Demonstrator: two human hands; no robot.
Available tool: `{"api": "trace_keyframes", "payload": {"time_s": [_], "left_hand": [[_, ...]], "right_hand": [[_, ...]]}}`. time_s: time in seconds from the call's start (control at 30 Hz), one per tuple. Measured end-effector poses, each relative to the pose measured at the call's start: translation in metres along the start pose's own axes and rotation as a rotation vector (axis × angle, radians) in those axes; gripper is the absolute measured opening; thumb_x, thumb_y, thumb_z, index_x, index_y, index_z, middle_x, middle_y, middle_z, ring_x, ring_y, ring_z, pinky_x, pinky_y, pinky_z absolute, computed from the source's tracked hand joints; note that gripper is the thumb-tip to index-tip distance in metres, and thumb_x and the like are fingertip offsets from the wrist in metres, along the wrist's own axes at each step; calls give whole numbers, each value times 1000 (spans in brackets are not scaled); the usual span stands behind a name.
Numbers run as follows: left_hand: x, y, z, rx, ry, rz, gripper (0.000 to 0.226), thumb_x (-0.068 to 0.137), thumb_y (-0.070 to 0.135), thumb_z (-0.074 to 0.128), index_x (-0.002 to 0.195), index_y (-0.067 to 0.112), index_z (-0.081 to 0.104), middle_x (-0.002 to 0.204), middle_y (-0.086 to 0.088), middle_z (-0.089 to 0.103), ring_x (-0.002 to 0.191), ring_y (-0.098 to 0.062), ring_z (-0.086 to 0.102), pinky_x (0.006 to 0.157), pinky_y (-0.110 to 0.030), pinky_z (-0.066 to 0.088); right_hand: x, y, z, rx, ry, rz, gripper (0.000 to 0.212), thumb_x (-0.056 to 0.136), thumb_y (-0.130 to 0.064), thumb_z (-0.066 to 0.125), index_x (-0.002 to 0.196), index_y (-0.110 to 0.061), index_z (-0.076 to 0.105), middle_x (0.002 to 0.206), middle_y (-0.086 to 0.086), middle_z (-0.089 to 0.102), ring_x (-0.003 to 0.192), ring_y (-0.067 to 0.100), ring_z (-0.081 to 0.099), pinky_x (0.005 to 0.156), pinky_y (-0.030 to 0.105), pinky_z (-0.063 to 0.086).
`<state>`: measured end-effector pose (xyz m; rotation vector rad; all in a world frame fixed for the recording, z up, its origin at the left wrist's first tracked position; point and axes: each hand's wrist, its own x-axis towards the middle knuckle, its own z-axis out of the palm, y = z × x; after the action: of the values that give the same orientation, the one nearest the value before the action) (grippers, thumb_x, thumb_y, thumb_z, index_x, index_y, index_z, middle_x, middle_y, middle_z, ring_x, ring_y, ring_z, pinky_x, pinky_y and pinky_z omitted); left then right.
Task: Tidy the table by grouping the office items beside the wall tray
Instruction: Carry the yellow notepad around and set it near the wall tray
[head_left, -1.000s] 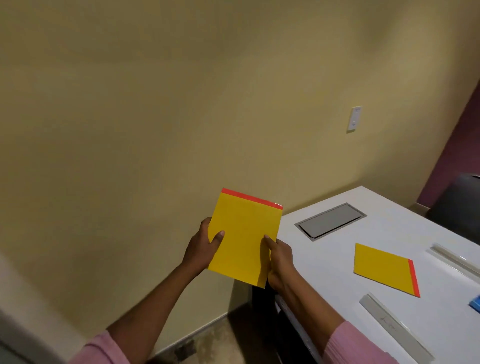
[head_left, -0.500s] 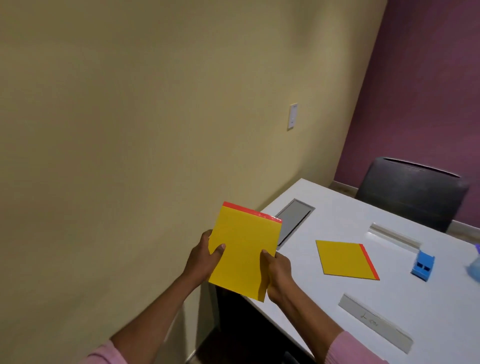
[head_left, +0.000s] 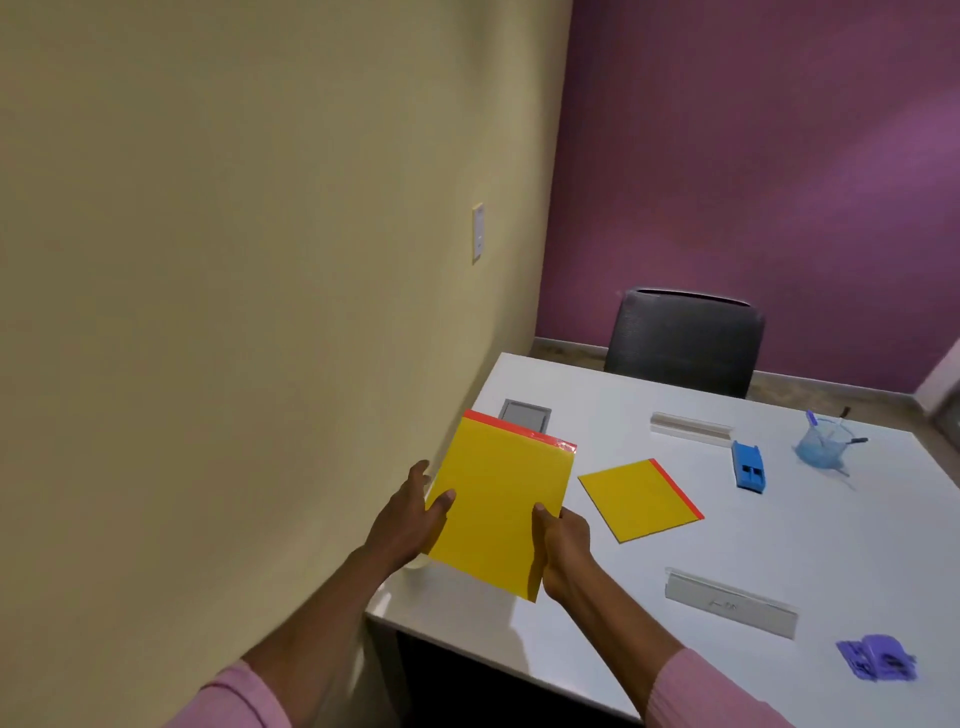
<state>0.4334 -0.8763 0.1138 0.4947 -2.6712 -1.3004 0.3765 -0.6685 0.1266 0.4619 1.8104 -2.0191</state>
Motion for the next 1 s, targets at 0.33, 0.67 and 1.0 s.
{"api": "trace_keyframes", "payload": {"time_s": [0.33,0.67,1.0], "left_hand": [[69,-9,26,-270,-61,-102,44,99,35,48,137,18,37,131,-9,54,91,-6,55,78,-28,48],[148,-38,63,-238,-43,-289,50,98,30,52,140,12,33,133,-13,50,109,-25,52,88,-34,43],[182,-96,88,-105,-90,-495,66,97,41,50,145,9,20,139,-18,48,120,-31,51,98,-42,41]], "right_hand": [[78,-8,10,10,162,9,20,97,-14,55,113,-3,63,105,16,66,95,35,63,87,48,52],[186,22,37,-25,121,112,28,97,-14,56,120,2,61,118,21,65,108,37,61,97,51,49],[233,75,65,-80,79,266,32,98,-17,54,125,1,58,120,20,64,109,38,61,97,49,49]]}}
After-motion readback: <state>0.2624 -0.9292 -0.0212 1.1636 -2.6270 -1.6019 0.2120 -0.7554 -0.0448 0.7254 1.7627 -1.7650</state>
